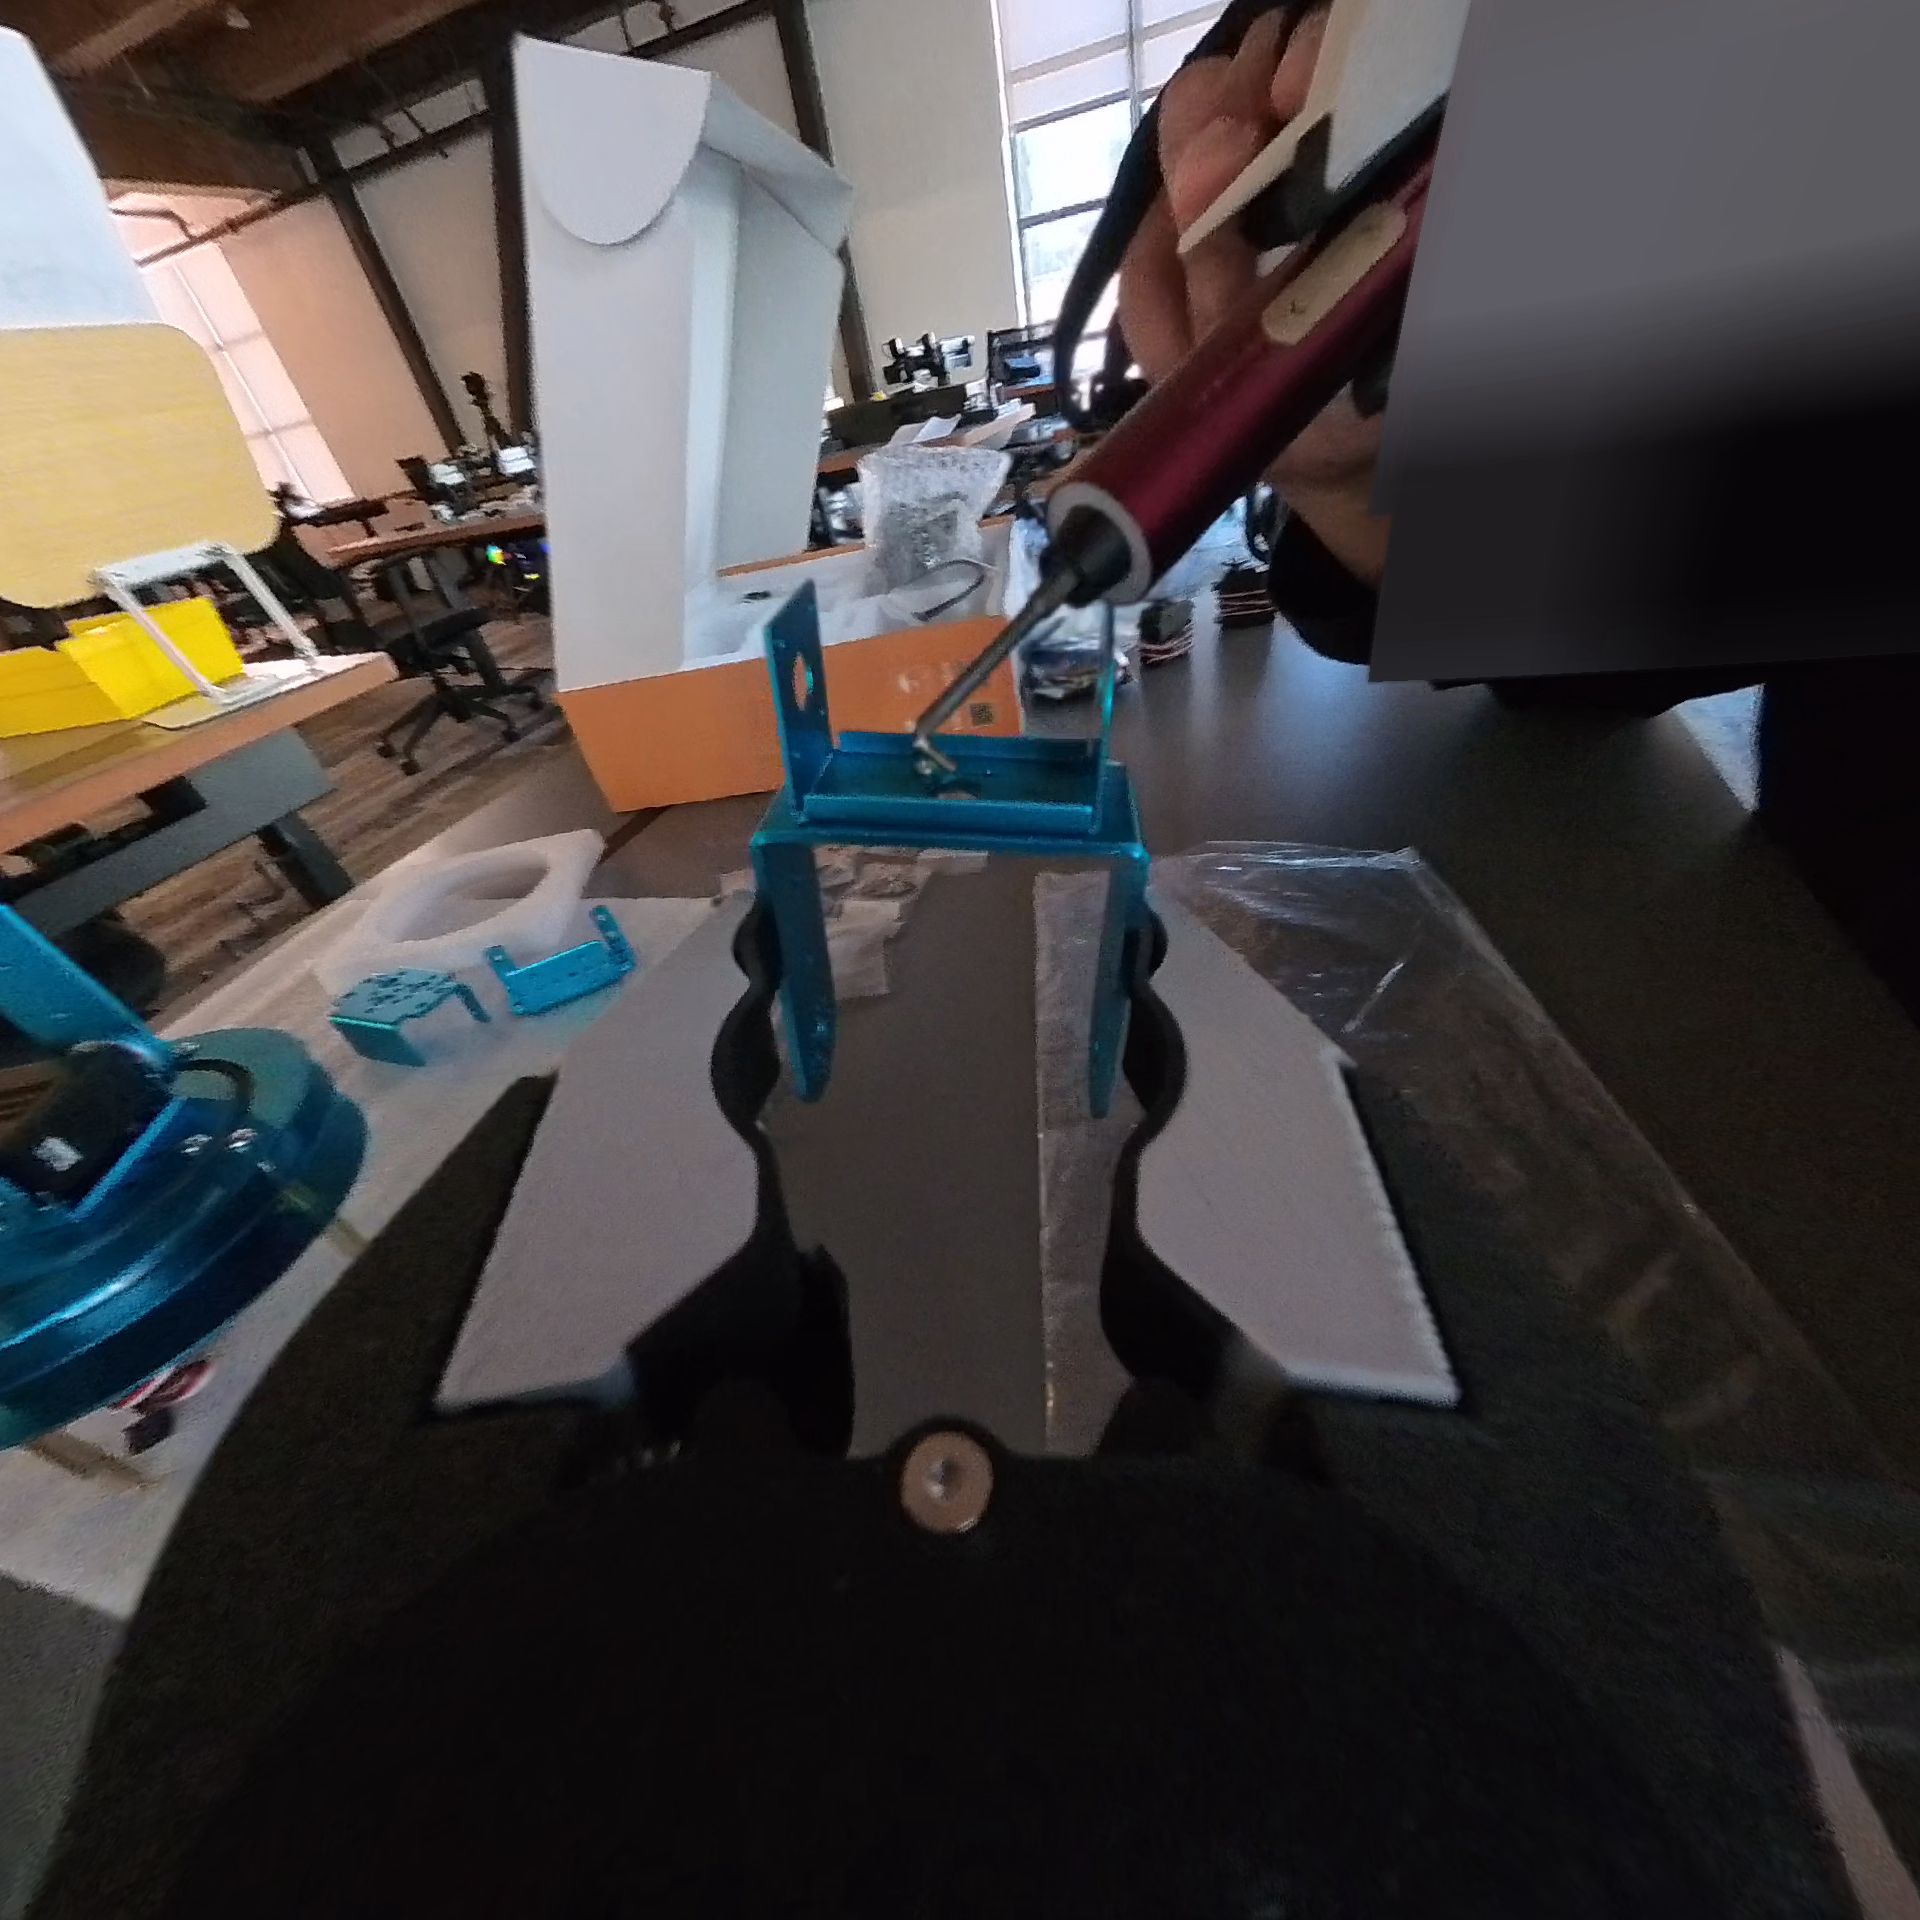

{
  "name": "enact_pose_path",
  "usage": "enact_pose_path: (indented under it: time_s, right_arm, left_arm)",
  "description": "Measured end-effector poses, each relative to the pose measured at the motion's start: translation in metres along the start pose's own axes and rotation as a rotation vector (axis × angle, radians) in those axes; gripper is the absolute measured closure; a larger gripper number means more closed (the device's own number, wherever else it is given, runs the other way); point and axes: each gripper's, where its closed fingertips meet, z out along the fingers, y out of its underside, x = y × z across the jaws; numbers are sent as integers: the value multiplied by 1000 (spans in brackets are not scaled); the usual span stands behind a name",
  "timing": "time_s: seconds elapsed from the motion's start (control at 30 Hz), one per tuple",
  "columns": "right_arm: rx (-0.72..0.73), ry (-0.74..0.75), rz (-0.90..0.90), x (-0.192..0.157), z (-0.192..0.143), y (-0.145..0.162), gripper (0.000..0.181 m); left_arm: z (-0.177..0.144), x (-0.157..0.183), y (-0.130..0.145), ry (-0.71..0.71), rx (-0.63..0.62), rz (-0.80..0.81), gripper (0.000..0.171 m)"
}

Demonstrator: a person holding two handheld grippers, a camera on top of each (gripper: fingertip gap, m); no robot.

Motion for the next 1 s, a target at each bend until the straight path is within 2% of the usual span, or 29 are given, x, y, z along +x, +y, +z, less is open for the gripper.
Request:
enact_pose_path:
  time_s: [0.2, 0.43, 1.0]
  right_arm:
    - [63, 21, -152, -2, -7, 2, 160]
    - [203, 57, -442, -19, -11, -4, 161]
    - [193, 45, -581, -34, -9, 7, 161]
  left_arm:
    - [-4, 12, -9, 124, 57, -94, 106]
    - [-4, 25, -4, 201, 46, -78, 105]
    - [-3, 24, 2, 210, 31, -93, 106]
